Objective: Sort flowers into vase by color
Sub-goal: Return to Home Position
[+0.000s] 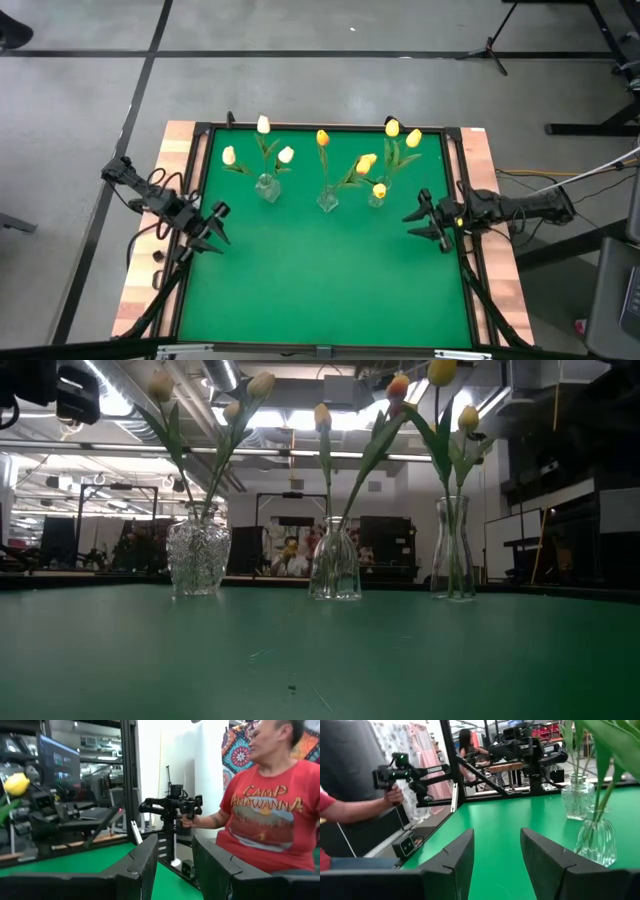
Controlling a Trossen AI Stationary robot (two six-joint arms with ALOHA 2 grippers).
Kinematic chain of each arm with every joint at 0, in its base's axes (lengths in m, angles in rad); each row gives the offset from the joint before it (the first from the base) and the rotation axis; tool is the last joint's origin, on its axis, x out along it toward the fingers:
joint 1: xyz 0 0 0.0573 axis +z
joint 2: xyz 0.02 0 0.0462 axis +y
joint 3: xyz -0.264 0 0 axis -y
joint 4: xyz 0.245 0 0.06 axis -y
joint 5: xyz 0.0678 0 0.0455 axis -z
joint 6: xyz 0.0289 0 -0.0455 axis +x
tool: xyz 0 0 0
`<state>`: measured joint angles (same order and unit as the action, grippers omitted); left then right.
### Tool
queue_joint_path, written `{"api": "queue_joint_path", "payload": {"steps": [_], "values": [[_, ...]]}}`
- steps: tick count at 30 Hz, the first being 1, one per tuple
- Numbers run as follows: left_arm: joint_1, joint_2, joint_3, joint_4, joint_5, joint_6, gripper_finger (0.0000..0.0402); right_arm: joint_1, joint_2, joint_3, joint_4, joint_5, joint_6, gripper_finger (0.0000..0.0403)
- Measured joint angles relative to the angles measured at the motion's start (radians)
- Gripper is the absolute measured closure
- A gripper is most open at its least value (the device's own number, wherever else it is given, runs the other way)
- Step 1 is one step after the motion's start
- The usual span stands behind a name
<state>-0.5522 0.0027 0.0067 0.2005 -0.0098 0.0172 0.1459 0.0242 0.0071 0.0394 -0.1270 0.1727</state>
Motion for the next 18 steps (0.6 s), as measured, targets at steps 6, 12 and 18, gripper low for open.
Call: {"api": "queue_joint_path", "payload": {"steps": [6,12,18], "values": [[0.000,0.000,0.000,0.026,-0.031,0.041,0.0282,0.064,0.000,0.000,0.008,0.063,-0.068,0.0242],[0.000,0.000,0.000,-0.010,-0.033,0.041,0.0282,0.071,0.000,0.000,0.008,0.066,-0.046,0.0242],[0.000,0.000,0.000,-0.011,-0.033,0.040,0.0282,0.071,0.000,0.000,0.009,0.066,-0.047,0.0242]]}}
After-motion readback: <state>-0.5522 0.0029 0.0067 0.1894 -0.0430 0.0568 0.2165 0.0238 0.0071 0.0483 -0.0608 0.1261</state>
